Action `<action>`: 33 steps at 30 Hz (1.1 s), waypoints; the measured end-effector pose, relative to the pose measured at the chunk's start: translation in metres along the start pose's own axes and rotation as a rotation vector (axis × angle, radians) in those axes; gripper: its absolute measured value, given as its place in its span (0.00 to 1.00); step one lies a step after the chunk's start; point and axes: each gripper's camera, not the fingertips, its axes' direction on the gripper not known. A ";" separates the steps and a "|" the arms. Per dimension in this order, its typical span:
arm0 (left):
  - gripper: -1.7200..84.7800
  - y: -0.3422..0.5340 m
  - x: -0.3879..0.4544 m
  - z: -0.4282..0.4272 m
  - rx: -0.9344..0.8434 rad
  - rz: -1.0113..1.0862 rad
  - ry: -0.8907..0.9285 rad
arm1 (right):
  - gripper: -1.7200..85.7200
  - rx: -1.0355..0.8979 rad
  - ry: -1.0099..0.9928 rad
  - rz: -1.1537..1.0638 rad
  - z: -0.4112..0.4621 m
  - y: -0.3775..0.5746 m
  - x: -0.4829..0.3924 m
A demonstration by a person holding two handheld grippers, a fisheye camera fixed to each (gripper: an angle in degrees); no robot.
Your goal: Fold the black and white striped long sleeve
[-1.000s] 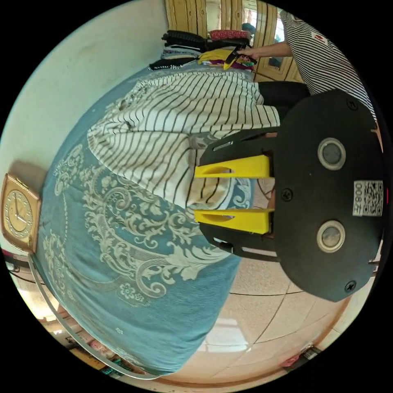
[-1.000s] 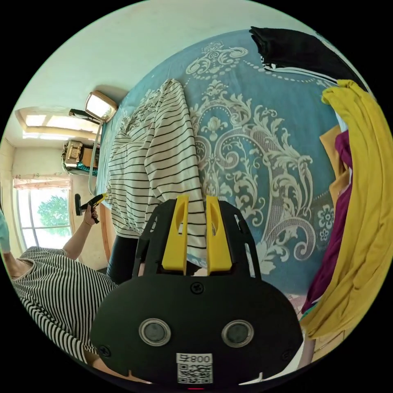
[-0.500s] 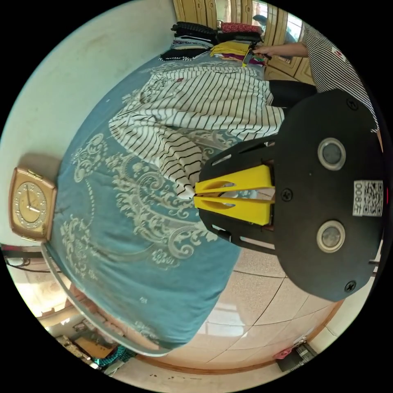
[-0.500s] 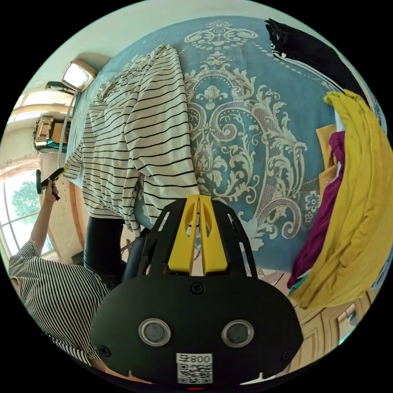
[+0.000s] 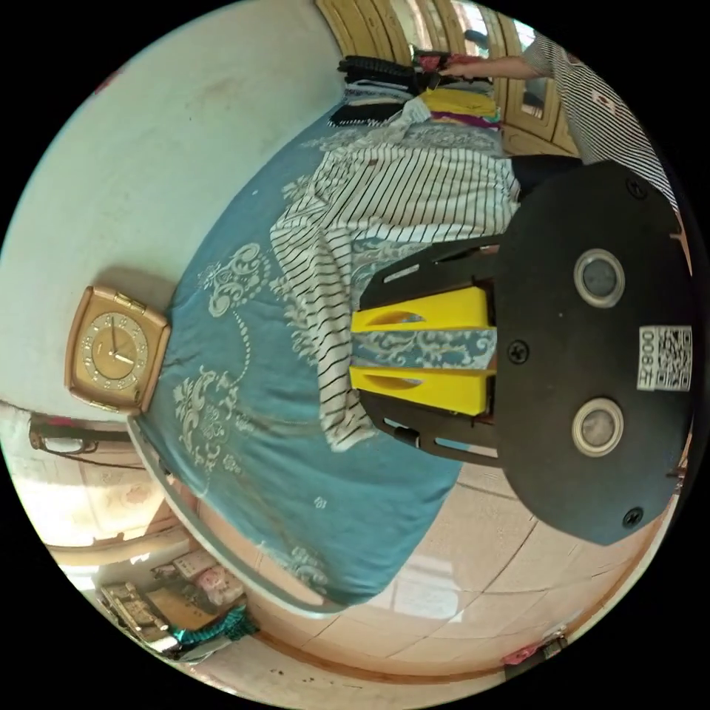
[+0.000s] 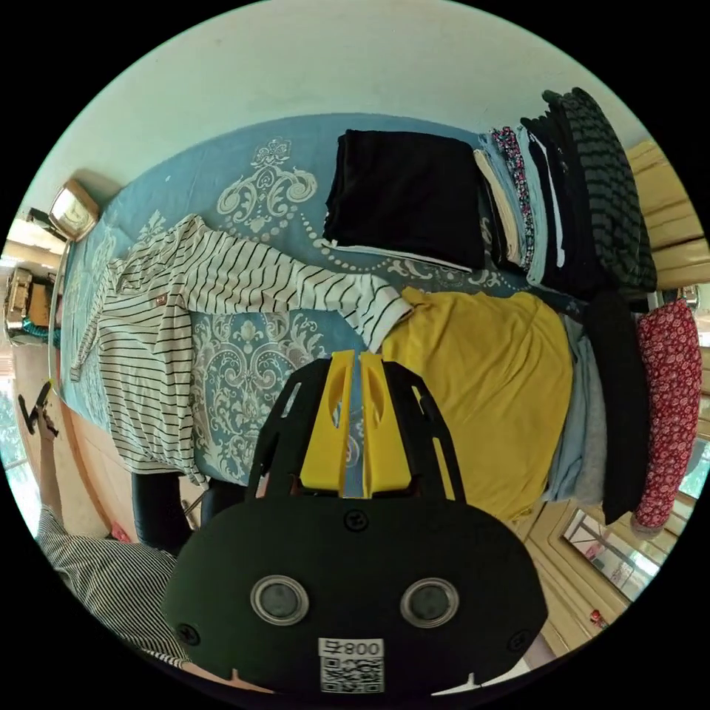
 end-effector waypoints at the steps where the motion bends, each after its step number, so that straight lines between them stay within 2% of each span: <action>1: 0.10 0.017 0.005 0.014 -0.017 0.019 0.100 | 0.04 0.008 -0.052 -0.006 0.009 0.012 -0.007; 4: 0.10 0.065 0.027 0.054 -0.126 0.075 0.275 | 0.06 0.010 -0.226 -0.073 0.038 0.050 -0.040; 7: 0.11 0.109 0.058 0.092 -0.259 0.141 0.366 | 0.08 -0.068 -0.411 -0.168 0.077 0.095 -0.091; 10: 0.11 0.135 0.087 0.118 -0.355 0.221 0.390 | 0.09 -0.160 -0.496 -0.234 0.114 0.135 -0.141; 13: 0.11 0.149 0.108 0.135 -0.422 0.317 0.303 | 0.09 -0.213 -0.550 -0.257 0.137 0.166 -0.170; 20: 0.06 0.163 0.113 0.159 -0.437 0.271 0.243 | 0.10 -0.176 -0.615 -0.239 0.150 0.197 -0.192; 26: 0.03 0.177 0.097 0.156 -0.401 0.185 0.319 | 0.10 -0.232 -0.538 -0.342 0.175 0.207 -0.235; 33: 0.03 0.195 0.072 0.135 -0.285 0.089 0.461 | 0.08 -0.215 -0.537 -0.319 0.181 0.217 -0.236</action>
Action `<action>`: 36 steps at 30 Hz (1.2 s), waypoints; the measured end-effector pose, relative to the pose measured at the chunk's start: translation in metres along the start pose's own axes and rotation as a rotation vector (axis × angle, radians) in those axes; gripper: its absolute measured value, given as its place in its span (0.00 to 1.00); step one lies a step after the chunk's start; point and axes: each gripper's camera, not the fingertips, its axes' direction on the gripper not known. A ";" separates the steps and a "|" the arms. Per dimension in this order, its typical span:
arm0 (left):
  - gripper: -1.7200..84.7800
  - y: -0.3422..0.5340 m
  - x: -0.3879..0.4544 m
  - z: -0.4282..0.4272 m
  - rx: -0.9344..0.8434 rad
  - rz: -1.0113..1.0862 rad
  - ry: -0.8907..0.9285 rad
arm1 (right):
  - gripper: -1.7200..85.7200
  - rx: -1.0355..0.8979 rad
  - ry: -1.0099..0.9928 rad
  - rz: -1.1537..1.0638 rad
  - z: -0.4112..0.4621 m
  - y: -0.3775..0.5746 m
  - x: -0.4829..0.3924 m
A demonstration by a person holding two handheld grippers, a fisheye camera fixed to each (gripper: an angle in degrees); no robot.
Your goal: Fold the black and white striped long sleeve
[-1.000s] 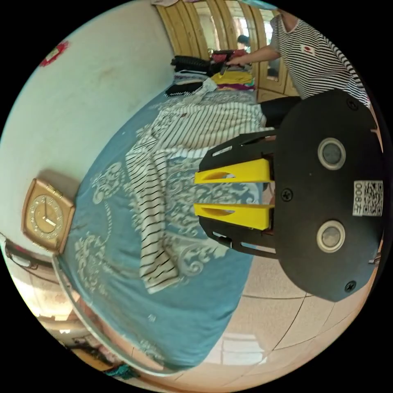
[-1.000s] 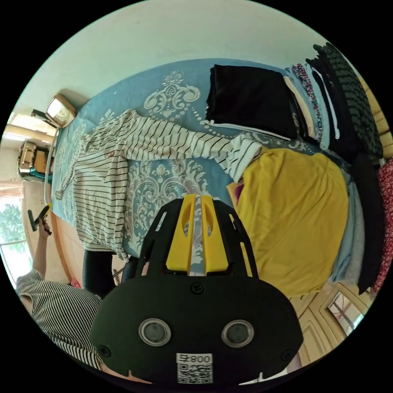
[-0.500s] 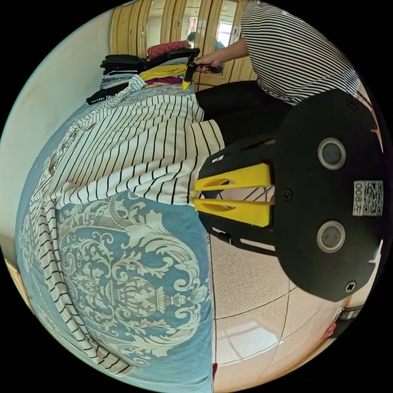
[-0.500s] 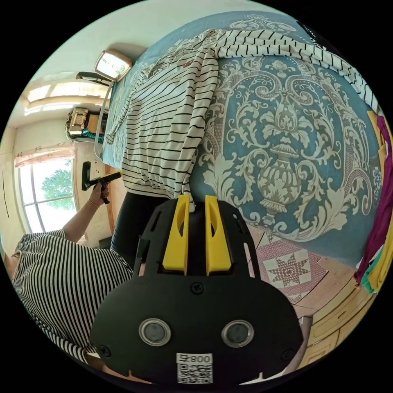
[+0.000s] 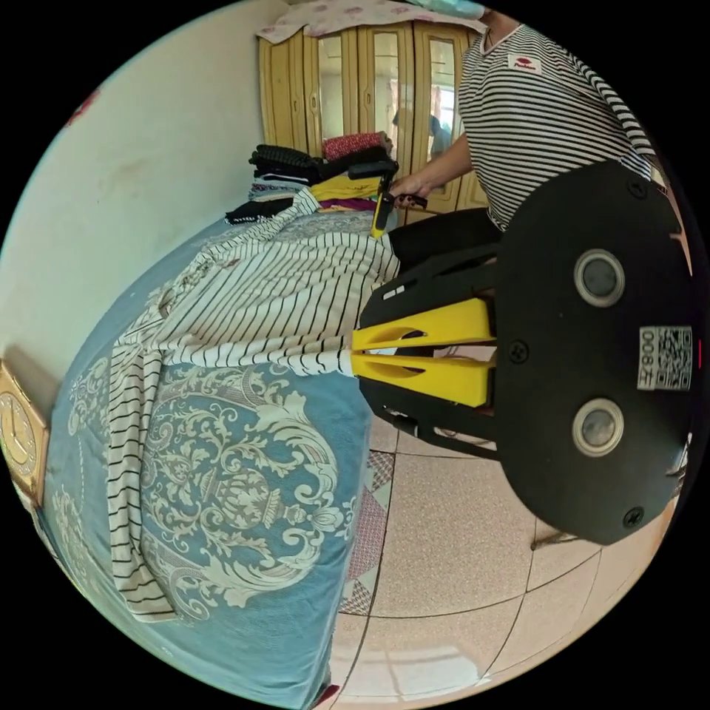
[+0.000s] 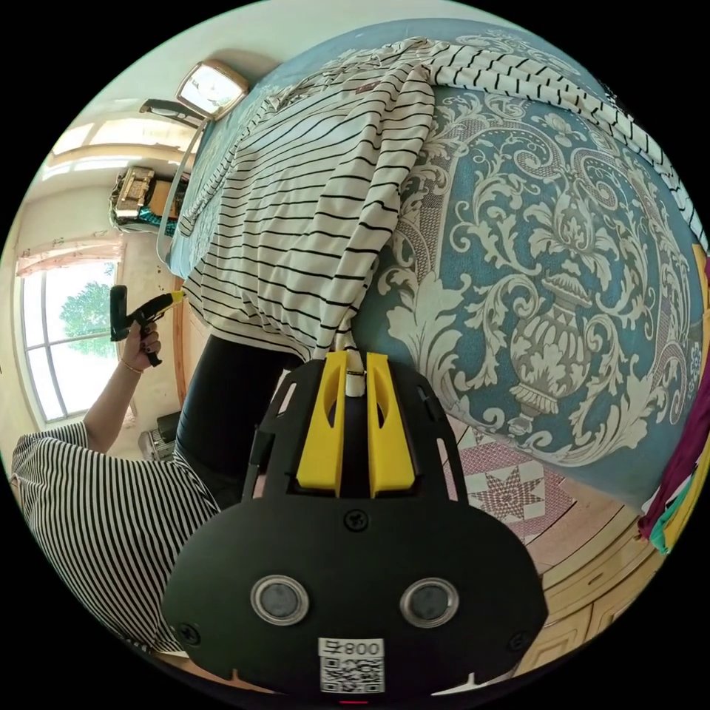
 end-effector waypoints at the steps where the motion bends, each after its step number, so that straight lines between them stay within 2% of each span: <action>1: 0.03 0.005 -0.002 -0.006 0.032 -0.009 0.042 | 0.07 -0.010 0.003 -0.003 0.003 0.001 -0.002; 5: 0.03 0.021 -0.005 -0.021 0.107 -0.017 0.148 | 0.05 -0.055 0.007 -0.021 0.016 0.004 -0.006; 9: 0.03 0.044 -0.014 -0.036 0.185 -0.045 0.258 | 0.04 -0.046 -0.085 -0.017 0.005 0.012 -0.005; 16: 0.03 0.076 -0.035 -0.046 0.267 -0.103 0.351 | 0.03 0.161 -0.254 -0.042 -0.079 0.066 -0.007; 21: 0.03 0.082 -0.045 -0.044 0.287 -0.132 0.362 | 0.03 0.270 -0.237 -0.038 -0.118 0.089 -0.007; 30: 0.03 0.062 -0.073 0.000 0.188 -0.322 0.301 | 0.03 0.075 -0.248 0.165 -0.043 0.049 0.044; 33: 0.03 0.051 -0.067 -0.001 0.170 -0.322 0.280 | 0.04 0.090 -0.279 0.195 -0.044 0.040 0.050; 36: 0.04 0.042 -0.062 -0.012 0.152 -0.344 0.179 | 0.04 0.091 -0.262 0.211 -0.058 0.035 0.053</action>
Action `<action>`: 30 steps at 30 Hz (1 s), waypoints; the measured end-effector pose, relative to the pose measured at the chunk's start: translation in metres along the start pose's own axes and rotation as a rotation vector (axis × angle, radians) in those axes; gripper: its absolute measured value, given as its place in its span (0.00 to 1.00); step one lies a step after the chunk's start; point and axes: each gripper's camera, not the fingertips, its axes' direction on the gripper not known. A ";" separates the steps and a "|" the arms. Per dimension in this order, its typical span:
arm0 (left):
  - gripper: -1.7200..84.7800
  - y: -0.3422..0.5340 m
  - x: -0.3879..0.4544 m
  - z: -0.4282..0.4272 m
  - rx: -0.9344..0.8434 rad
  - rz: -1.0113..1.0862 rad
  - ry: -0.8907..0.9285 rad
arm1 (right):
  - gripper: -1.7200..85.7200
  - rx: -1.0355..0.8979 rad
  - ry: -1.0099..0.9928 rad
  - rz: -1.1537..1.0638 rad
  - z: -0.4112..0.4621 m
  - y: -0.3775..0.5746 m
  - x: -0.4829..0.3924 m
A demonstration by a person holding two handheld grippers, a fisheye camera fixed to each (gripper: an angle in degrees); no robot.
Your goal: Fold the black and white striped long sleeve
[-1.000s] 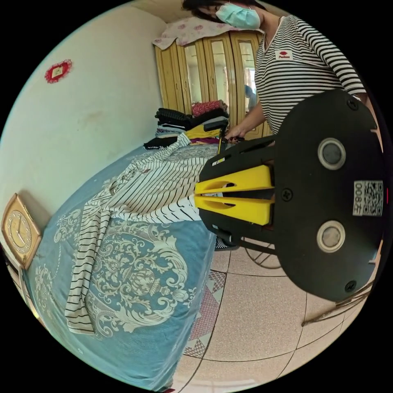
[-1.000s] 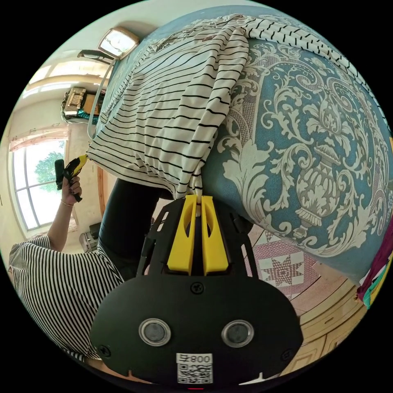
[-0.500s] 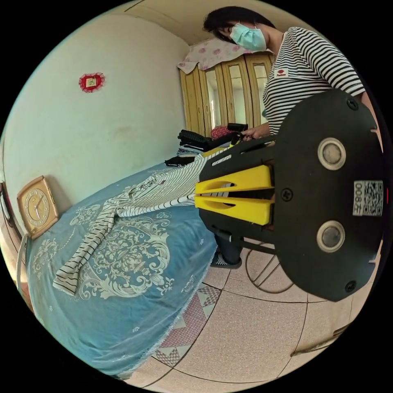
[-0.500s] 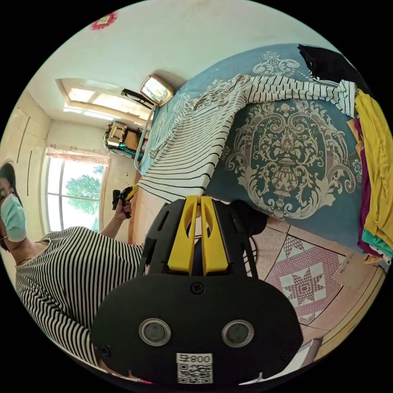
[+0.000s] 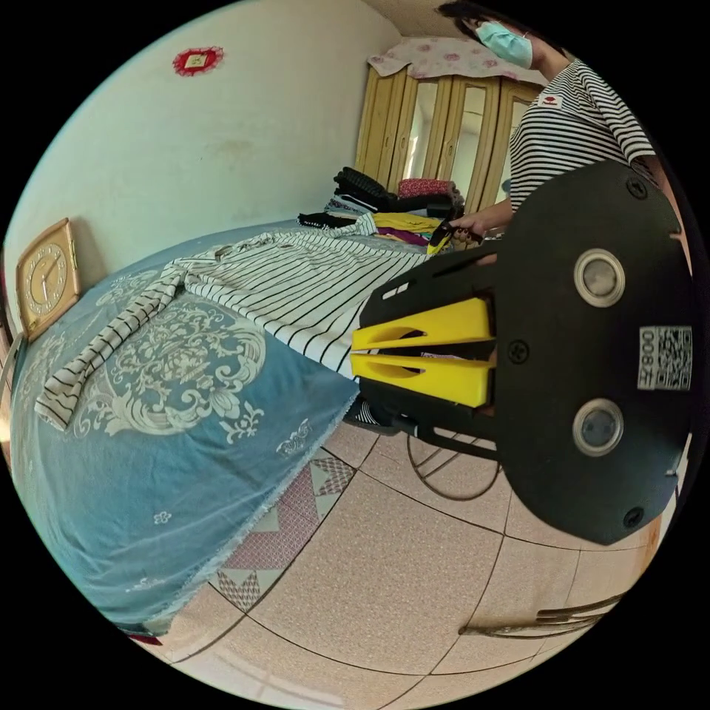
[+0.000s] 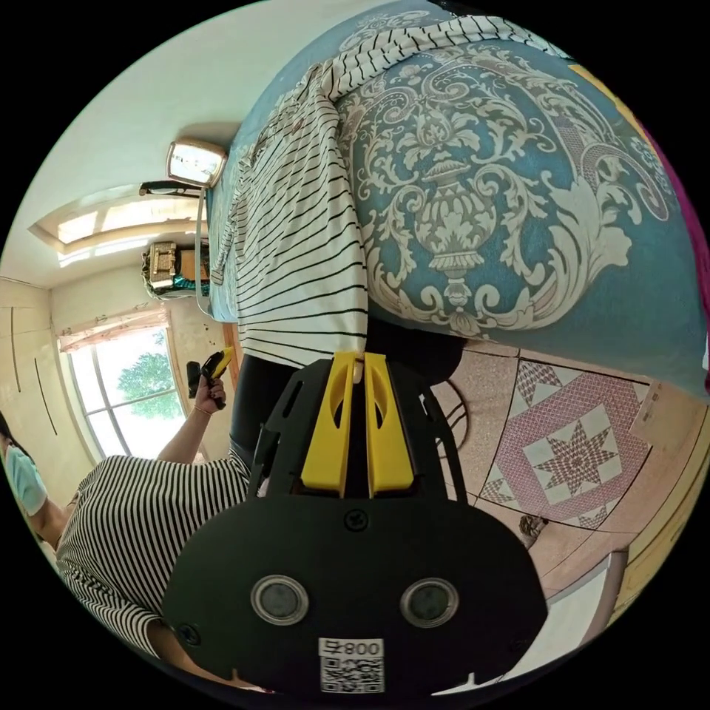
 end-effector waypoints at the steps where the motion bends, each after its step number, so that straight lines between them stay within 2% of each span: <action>1: 0.04 -0.003 0.002 -0.005 0.015 -0.018 -0.018 | 0.05 0.017 0.009 0.015 -0.008 -0.001 0.000; 5: 0.05 -0.022 0.023 -0.019 0.090 0.007 -0.015 | 0.05 0.104 0.041 0.046 -0.039 -0.009 -0.003; 8: 0.07 -0.065 0.070 -0.012 0.082 0.124 0.006 | 0.06 0.172 0.064 0.001 -0.063 -0.044 -0.025; 13: 0.08 -0.177 0.189 0.040 -0.010 0.396 0.024 | 0.07 0.202 0.131 -0.226 -0.088 -0.178 -0.106; 19: 0.09 -0.299 0.290 0.105 -0.042 0.499 0.004 | 0.08 0.196 0.210 -0.412 -0.087 -0.338 -0.196; 23: 0.10 -0.350 0.337 0.130 -0.034 0.564 -0.101 | 0.09 0.177 0.308 -0.503 -0.075 -0.406 -0.240; 28: 0.10 -0.388 0.411 0.160 -0.055 0.774 -0.362 | 0.08 0.182 0.542 -0.630 -0.053 -0.478 -0.293; 30: 0.10 -0.395 0.428 0.171 -0.076 0.826 -0.406 | 0.08 0.174 0.604 -0.630 -0.044 -0.501 -0.301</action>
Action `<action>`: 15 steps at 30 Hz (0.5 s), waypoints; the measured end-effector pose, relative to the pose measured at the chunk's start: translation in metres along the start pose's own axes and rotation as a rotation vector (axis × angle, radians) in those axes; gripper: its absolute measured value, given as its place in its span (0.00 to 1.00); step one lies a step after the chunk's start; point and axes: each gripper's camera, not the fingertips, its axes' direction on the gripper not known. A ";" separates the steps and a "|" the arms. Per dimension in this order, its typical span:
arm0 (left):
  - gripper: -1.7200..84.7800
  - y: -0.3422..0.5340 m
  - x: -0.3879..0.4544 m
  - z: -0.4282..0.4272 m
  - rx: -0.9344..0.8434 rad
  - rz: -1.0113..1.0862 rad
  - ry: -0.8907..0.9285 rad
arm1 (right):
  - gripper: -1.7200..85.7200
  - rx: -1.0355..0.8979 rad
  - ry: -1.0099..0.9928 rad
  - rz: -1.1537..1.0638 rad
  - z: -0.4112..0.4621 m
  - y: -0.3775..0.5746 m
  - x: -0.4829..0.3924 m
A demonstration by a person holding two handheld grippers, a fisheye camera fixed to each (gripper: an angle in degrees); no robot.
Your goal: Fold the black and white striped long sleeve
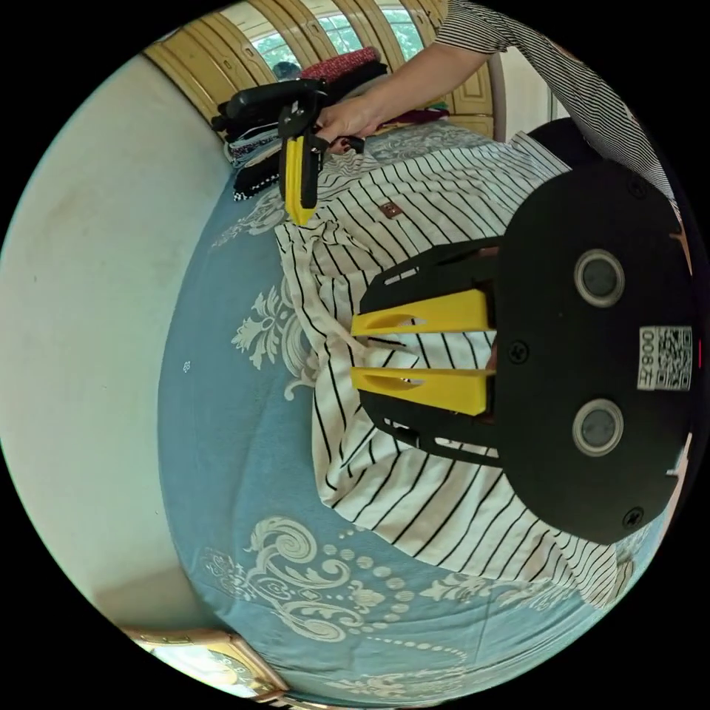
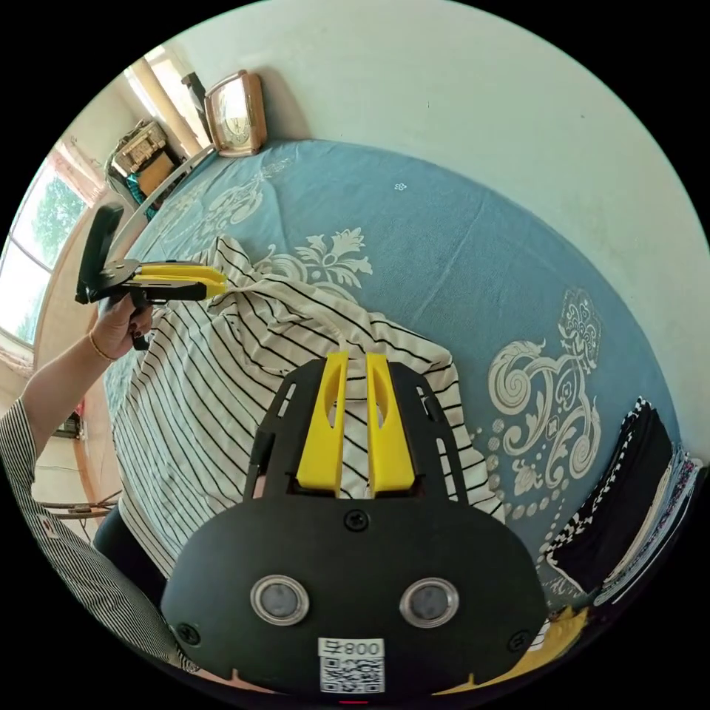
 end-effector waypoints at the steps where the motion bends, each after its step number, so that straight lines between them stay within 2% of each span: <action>1: 0.09 -0.011 0.004 0.004 -0.033 0.016 -0.027 | 0.08 -0.021 0.021 -0.007 0.008 -0.013 0.002; 5: 0.06 -0.032 0.014 0.001 -0.054 0.052 -0.097 | 0.04 -0.100 0.077 -0.005 0.030 -0.040 0.009; 6: 0.06 -0.037 0.015 -0.005 -0.056 0.050 -0.099 | 0.03 -0.064 0.076 -0.015 0.026 -0.043 0.011; 10: 0.05 -0.050 0.019 -0.046 0.060 0.062 -0.071 | 0.02 -0.044 0.047 -0.008 0.015 -0.057 0.024; 15: 0.05 -0.077 0.019 -0.098 0.220 0.047 -0.058 | 0.02 0.185 0.039 0.040 -0.035 -0.073 0.041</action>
